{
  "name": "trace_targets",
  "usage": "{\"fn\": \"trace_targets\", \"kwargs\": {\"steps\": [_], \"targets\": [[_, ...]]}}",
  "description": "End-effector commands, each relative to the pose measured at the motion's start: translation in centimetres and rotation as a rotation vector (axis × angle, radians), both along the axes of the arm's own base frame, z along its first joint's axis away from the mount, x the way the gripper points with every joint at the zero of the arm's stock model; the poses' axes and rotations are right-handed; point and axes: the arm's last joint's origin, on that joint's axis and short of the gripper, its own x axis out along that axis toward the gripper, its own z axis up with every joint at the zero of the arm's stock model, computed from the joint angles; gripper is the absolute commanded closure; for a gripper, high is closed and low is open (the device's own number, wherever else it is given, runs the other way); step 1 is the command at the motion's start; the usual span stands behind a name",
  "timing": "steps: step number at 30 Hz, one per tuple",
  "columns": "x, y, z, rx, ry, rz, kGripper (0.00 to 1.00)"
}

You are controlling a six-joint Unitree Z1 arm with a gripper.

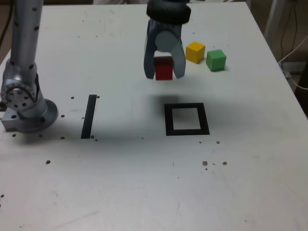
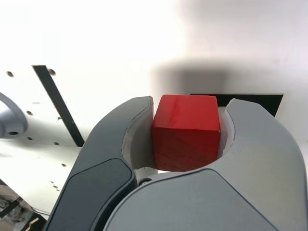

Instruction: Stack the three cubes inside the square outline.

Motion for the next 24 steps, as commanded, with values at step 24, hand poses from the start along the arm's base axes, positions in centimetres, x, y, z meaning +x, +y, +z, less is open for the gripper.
{"fn": "trace_targets", "kwargs": {"steps": [24], "targets": [[3.1, -8.0, -3.6, -0.009, -0.011, -0.078, 0.73]]}}
